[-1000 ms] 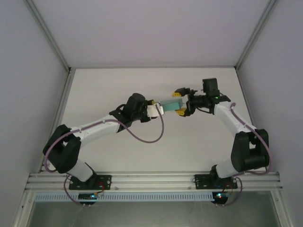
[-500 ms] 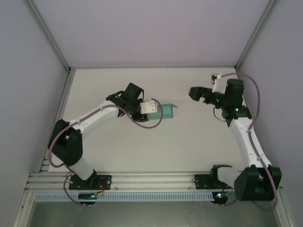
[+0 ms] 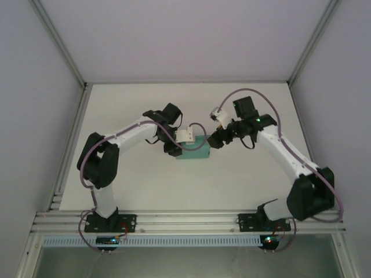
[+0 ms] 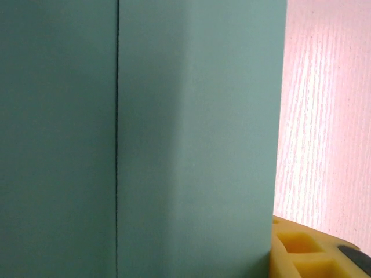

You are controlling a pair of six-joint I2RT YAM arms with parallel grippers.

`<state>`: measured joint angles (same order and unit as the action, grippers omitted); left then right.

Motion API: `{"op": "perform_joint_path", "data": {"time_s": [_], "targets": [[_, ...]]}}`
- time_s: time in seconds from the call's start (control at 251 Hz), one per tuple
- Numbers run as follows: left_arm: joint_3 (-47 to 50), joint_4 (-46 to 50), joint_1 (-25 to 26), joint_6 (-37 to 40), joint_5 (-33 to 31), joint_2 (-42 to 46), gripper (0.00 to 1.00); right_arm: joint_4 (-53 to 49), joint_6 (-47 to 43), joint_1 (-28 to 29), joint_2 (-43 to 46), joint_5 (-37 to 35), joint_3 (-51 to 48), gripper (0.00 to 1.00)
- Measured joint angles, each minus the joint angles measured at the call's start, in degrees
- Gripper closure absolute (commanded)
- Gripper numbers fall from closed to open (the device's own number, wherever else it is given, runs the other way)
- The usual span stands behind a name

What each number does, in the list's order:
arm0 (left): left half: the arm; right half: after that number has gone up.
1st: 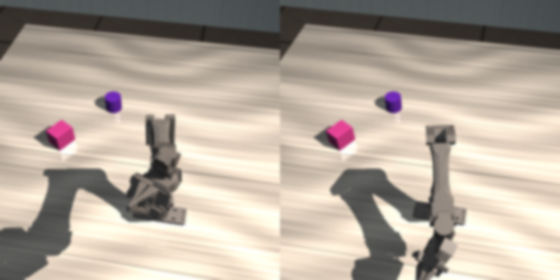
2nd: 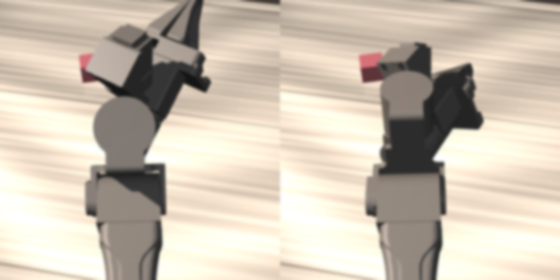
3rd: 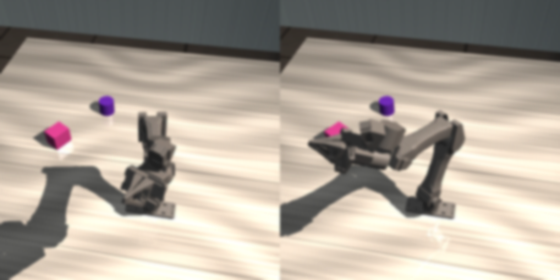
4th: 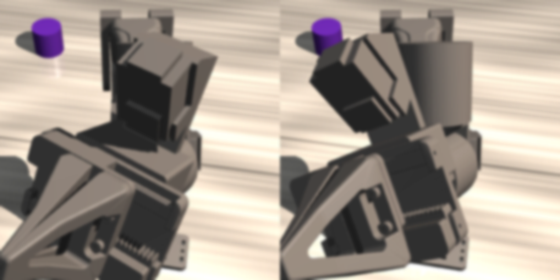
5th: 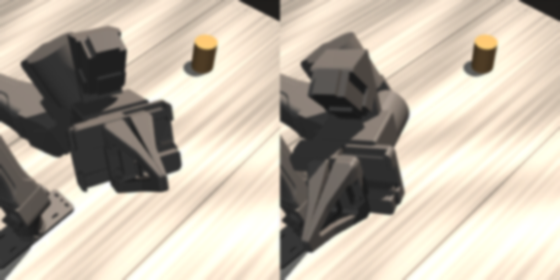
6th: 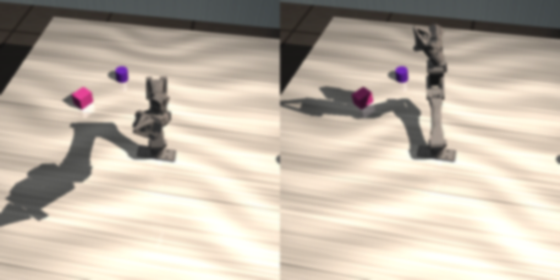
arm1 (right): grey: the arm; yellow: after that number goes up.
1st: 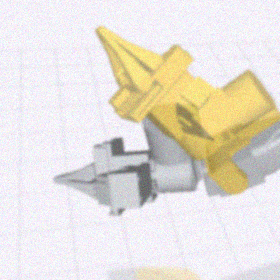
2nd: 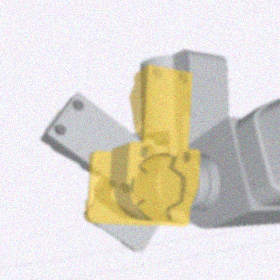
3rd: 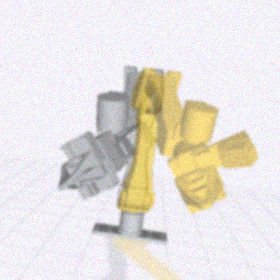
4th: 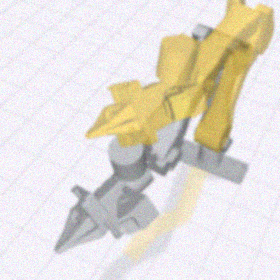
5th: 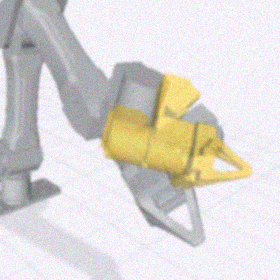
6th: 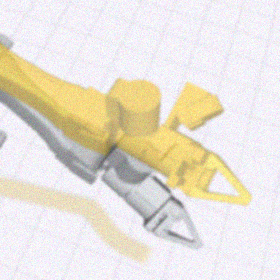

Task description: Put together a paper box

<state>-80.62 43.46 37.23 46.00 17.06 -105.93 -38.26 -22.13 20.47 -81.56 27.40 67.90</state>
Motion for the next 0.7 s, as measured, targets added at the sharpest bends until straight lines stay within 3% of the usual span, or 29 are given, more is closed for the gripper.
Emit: {"op": "perform_joint_path", "data": {"time_s": [0.132,0.383,0.698], "targets": [[-1.1,0.1,0.0,-0.4,0.2,-0.8,0.65,-3.2,-1.9,1.0,-6.6,-1.6,3.4,0.33],[-1.1,0.0,0.0,-0.7,0.3,-0.9,0.67,-6.8,-4.6,1.0,-11.8,-2.1,7.8,0.75],[-1.5,0.2,0.0,-0.9,0.8,-1.1,0.68,-10.9,-7.3,0.6,-12.9,-4.7,10.4,0.94]]}}
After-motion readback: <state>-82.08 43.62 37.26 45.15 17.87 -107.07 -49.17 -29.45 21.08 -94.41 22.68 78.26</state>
